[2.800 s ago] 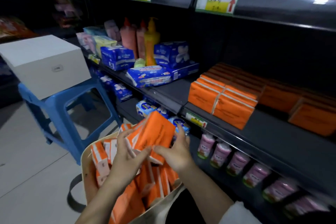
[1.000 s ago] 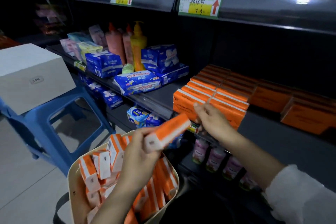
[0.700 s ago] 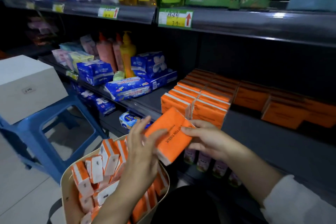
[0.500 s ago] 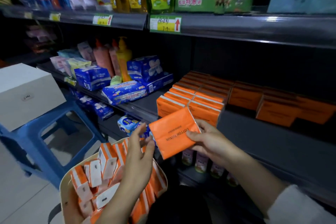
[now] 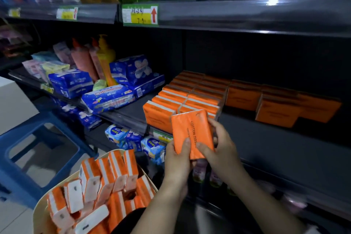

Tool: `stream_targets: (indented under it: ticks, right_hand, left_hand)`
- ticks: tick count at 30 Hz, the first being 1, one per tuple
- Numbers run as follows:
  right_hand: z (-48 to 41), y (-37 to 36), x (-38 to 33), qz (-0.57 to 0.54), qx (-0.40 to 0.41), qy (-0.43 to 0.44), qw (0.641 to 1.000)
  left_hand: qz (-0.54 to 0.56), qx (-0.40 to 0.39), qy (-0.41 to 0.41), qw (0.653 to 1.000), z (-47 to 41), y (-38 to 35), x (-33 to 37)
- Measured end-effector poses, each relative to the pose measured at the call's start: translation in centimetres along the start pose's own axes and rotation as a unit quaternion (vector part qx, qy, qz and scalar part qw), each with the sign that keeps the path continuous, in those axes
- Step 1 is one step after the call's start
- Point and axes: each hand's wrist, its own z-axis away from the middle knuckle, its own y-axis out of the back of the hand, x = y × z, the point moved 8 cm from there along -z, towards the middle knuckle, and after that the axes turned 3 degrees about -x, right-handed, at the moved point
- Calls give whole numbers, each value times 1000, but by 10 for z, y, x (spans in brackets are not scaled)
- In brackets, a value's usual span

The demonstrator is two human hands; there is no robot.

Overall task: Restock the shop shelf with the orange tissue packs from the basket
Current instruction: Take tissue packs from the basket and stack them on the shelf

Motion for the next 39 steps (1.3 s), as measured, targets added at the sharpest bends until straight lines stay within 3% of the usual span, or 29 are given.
stream_targets:
  ticks: [3,6,14,17,23,29,35,39]
  right_hand:
    - [-13,4,-17,161,-2,121,979]
    - [-27,0,-16,266,-32,152,951]
    - [-54,-8,-11,297,-30,178,938]
    - [-59,-10,-9,329,-14,181,927]
    - [-62,-25,-7,429,6,226,874]
    - [-61,-21,-6,445,38,210,870]
    - [-46,-22,-21,431,52,225,872]
    - [-30,-46,-45,369,55,261,890]
  left_hand:
    - [-157,31,-54,986,-18,10,4]
    - [-263,83,-133,952,-23,21,31]
    - [-444,84,-297,841,-57,25,69]
    - [-514,57,-307,799,-74,19,67]
    - [-538,41,-303,786,-88,17,65]
    - [-553,23,-308,774,-85,17,65]
    - [-492,79,-299,814,-66,52,91]
    - [-560,106,-328,753,-26,131,80]
